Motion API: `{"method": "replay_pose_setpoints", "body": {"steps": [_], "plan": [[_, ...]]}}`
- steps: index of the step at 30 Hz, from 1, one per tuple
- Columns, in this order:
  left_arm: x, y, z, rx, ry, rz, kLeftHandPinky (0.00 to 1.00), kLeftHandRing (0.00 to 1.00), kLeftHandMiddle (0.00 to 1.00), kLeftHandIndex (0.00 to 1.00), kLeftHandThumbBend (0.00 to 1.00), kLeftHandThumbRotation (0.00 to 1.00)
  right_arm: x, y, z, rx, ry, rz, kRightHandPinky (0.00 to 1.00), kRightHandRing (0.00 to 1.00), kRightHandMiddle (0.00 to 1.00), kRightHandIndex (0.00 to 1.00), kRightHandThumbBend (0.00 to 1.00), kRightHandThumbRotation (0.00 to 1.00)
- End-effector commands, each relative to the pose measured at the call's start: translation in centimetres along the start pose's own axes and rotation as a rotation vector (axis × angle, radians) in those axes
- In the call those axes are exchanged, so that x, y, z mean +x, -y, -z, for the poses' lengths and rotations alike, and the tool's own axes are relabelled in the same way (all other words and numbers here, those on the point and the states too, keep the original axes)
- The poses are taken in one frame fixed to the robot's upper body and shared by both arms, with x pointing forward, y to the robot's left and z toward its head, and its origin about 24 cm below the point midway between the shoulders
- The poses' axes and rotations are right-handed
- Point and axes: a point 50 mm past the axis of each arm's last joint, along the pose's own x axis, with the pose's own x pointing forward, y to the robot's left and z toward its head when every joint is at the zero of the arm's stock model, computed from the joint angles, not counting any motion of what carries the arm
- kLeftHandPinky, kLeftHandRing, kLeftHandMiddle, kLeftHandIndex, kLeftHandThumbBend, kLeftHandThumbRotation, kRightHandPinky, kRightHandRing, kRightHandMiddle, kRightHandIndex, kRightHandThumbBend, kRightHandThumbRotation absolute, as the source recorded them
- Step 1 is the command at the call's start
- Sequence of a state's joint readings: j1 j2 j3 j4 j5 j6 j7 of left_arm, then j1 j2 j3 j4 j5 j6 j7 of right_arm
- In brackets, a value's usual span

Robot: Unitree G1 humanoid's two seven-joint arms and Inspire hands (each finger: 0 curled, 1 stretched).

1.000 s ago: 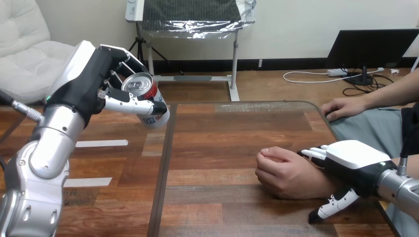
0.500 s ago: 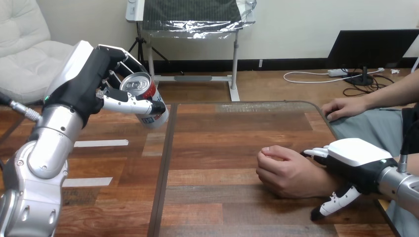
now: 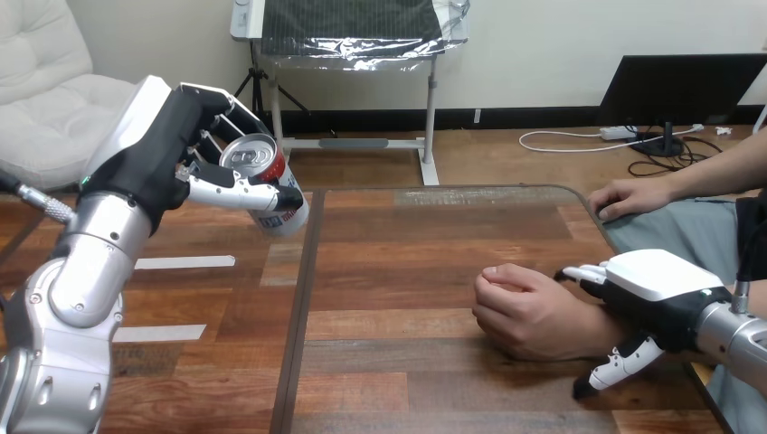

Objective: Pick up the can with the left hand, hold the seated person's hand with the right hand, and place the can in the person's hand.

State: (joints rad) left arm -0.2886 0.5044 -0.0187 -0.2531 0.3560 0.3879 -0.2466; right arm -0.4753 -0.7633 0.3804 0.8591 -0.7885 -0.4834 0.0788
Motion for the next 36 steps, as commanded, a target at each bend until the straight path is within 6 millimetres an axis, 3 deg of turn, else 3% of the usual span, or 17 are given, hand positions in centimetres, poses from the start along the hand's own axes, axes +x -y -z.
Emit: {"method": "replay_pose_setpoints", "body": {"steps": [1,36], "plan": [[0.0,-1.6,-1.3,0.012,0.065,-0.064,0.27,0.36,0.42,0.45,0.63,0.00,-1.1,0.7,3.0,-0.011,-0.148,0.002,1.00,0.98,0.97,0.97,1.00,0.45],[0.0,-1.6,-1.3,0.018,0.061,-0.056,0.29,0.37,0.42,0.45,0.63,0.00,-1.7,2.7,3.8,0.062,-0.137,0.185,1.00,1.00,1.00,1.00,1.00,0.50]]}}
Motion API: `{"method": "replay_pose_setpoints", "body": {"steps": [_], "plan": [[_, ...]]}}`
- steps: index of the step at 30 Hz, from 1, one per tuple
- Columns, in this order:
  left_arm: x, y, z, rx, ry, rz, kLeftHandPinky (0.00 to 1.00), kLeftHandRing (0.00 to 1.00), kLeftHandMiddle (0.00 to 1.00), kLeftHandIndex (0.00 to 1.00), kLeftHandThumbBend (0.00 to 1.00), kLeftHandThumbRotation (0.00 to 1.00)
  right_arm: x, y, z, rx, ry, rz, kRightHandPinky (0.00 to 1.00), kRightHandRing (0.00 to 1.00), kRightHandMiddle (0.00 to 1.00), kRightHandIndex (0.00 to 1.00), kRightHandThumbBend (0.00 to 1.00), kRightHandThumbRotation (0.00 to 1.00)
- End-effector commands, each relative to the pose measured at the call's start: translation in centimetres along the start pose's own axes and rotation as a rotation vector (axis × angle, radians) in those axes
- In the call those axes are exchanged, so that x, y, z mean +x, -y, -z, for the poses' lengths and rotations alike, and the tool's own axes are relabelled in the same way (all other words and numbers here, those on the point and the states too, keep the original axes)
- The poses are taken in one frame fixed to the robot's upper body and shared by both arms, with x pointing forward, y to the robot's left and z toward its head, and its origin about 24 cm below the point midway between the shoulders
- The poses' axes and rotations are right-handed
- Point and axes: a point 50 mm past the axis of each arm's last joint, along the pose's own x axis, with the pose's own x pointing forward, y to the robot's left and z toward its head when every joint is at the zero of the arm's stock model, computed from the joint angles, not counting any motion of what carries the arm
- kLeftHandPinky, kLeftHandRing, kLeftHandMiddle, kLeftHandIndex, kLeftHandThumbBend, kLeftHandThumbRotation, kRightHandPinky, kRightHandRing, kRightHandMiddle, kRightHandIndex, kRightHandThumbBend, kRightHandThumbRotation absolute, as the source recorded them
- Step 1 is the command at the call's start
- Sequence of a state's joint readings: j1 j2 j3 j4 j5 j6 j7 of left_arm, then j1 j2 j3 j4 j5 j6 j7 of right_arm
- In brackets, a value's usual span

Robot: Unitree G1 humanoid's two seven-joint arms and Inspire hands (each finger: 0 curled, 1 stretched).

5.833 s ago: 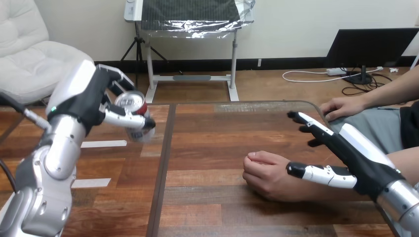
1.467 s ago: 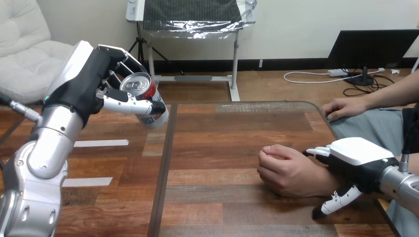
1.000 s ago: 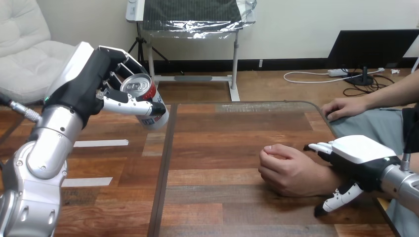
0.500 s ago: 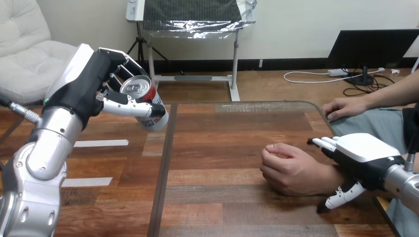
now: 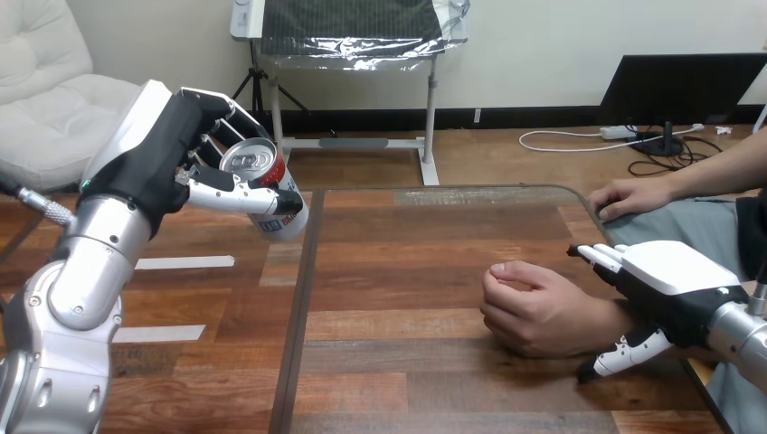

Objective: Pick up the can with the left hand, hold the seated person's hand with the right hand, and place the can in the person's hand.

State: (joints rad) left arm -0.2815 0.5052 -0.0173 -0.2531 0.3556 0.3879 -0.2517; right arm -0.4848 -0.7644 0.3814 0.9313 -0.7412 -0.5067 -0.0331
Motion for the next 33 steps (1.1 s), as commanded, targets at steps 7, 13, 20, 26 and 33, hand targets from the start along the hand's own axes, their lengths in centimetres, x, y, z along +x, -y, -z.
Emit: {"method": "replay_pose_setpoints", "body": {"steps": [7,13,20,26,33], "plan": [[0.1,-1.7,-1.4,0.020,0.070,-0.063,0.28,0.36,0.42,0.45,0.63,0.00,-1.2,3.7,2.9,0.022,-0.102,0.153,1.00,1.00,1.00,1.00,1.00,0.52],[0.1,-1.6,-1.4,0.017,0.068,-0.060,0.28,0.36,0.42,0.45,0.63,0.00,-1.3,4.3,2.9,0.036,-0.078,0.205,1.00,1.00,1.00,1.00,1.00,0.56],[0.1,-1.6,-1.5,0.014,0.070,-0.058,0.26,0.35,0.41,0.45,0.63,0.00,-1.4,4.8,2.9,0.044,-0.065,0.245,1.00,1.00,1.00,1.00,1.00,0.61],[0.1,-1.5,-1.4,0.008,0.071,-0.054,0.26,0.34,0.41,0.45,0.63,0.00,-1.5,5.5,2.8,0.069,-0.049,0.272,1.00,1.00,1.00,1.00,1.00,0.65],[0.1,-1.5,-1.3,0.002,0.071,-0.052,0.26,0.35,0.41,0.45,0.62,0.00,-1.7,6.1,2.7,0.090,-0.026,0.306,1.00,1.00,1.00,1.00,1.00,0.67]]}}
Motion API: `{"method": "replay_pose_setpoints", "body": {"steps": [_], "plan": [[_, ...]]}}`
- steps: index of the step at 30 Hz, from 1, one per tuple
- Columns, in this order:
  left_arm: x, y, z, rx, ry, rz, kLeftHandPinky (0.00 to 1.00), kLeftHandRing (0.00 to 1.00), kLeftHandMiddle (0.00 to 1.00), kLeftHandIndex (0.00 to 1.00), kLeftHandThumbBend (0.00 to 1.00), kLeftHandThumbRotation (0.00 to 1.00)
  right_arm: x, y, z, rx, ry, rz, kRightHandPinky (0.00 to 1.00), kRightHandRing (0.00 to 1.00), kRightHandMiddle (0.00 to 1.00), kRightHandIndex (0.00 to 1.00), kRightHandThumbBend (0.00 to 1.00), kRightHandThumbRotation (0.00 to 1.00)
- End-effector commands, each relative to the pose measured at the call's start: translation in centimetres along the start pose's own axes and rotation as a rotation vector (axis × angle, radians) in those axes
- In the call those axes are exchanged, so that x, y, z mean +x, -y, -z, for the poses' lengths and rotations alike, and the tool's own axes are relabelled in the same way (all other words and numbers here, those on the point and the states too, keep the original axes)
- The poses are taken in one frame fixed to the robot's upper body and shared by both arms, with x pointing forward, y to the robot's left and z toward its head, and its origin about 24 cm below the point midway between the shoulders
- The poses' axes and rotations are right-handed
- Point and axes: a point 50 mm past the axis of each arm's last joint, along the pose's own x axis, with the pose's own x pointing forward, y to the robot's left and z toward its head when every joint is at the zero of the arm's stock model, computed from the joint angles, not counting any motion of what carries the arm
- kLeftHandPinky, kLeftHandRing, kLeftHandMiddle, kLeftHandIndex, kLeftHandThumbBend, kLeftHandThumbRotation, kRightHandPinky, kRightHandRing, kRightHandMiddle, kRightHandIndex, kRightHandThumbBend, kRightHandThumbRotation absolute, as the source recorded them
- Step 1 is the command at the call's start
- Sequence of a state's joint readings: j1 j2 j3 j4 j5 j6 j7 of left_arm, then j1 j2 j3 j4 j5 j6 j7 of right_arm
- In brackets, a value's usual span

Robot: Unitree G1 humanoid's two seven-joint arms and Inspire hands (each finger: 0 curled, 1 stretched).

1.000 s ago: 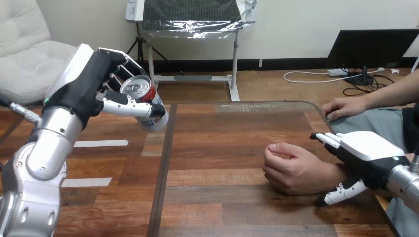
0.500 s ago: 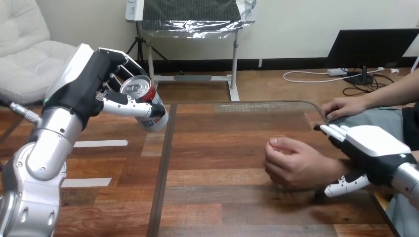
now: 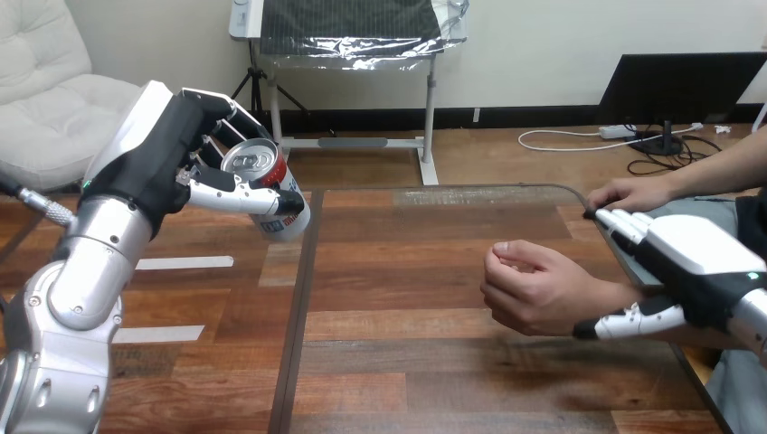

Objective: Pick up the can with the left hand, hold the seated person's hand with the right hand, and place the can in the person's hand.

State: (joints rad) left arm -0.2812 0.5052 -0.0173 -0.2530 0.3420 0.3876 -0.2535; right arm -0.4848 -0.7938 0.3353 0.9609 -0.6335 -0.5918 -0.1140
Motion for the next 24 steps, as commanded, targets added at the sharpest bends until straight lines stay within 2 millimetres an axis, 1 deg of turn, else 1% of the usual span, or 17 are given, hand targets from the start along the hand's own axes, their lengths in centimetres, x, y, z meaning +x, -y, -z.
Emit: {"method": "replay_pose_setpoints", "body": {"steps": [1,24], "plan": [[0.1,-1.6,-1.3,0.014,0.068,-0.059,0.26,0.35,0.41,0.45,0.62,0.00,-0.1,4.8,1.2,-0.016,-0.030,0.152,1.00,1.00,1.00,1.00,1.00,0.68],[0.2,-1.5,-1.3,0.010,0.070,-0.054,0.26,0.34,0.40,0.45,0.62,0.00,-0.6,6.7,0.4,-0.004,0.033,0.230,1.00,1.00,1.00,1.00,1.00,0.80]]}}
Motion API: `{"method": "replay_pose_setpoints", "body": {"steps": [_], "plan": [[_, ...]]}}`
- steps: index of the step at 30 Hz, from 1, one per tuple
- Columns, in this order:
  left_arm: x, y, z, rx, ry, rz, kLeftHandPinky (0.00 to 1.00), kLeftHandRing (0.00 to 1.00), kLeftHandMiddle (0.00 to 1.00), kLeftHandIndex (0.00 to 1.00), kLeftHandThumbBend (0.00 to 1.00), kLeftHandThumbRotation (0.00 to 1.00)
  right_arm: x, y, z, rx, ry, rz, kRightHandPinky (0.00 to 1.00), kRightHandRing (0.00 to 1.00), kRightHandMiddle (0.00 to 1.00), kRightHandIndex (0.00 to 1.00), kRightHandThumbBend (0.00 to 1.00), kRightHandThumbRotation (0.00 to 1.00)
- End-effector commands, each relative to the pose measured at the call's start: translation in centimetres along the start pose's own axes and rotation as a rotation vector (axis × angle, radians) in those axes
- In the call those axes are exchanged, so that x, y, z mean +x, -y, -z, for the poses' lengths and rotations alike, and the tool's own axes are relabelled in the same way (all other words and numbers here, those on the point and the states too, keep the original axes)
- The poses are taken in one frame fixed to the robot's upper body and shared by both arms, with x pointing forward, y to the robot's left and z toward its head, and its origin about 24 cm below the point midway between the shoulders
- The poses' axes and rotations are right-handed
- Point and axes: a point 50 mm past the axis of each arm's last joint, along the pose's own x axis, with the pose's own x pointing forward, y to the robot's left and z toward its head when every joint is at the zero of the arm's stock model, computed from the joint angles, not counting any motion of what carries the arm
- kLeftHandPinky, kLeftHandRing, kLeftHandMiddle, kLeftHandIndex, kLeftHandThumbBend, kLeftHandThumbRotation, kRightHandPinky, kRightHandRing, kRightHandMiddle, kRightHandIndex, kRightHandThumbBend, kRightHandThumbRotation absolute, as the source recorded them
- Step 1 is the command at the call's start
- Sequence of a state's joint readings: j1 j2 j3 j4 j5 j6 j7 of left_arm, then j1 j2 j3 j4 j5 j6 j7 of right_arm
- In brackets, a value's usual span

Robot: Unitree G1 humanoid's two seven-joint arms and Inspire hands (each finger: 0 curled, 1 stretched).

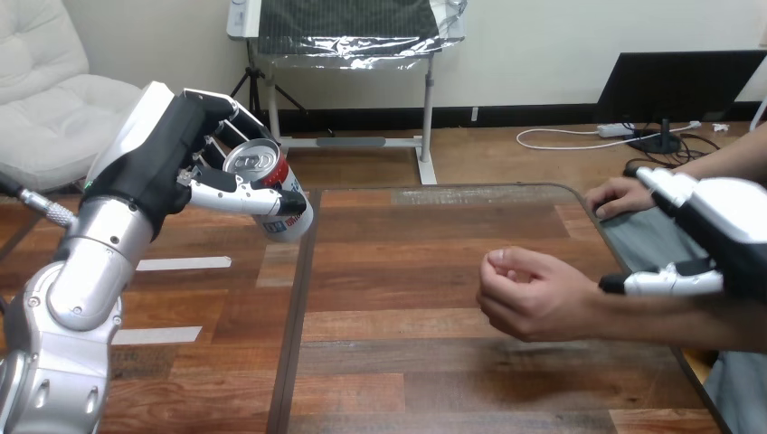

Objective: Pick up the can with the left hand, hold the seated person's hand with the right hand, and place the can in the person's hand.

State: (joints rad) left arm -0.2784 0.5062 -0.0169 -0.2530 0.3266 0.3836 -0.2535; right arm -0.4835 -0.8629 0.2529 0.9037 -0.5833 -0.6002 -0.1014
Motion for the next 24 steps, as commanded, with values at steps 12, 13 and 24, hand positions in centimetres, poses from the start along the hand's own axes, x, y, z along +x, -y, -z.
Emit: {"method": "replay_pose_setpoints", "body": {"steps": [12,13,24], "plan": [[0.24,-1.47,-1.36,0.020,0.067,-0.057,0.27,0.35,0.41,0.45,0.62,0.00,0.44,3.76,-1.22,-0.001,0.079,0.127,1.00,1.00,1.00,1.00,1.00,0.82],[0.24,-1.46,-1.37,0.020,0.066,-0.057,0.27,0.36,0.41,0.45,0.62,0.00,0.43,3.78,-1.24,-0.003,0.079,0.127,1.00,1.00,1.00,1.00,1.00,0.82],[0.23,-1.41,-1.44,0.020,0.066,-0.057,0.27,0.35,0.41,0.45,0.62,0.00,0.37,3.34,-1.06,-0.002,0.067,0.089,1.00,1.00,1.00,1.00,1.00,0.78]]}}
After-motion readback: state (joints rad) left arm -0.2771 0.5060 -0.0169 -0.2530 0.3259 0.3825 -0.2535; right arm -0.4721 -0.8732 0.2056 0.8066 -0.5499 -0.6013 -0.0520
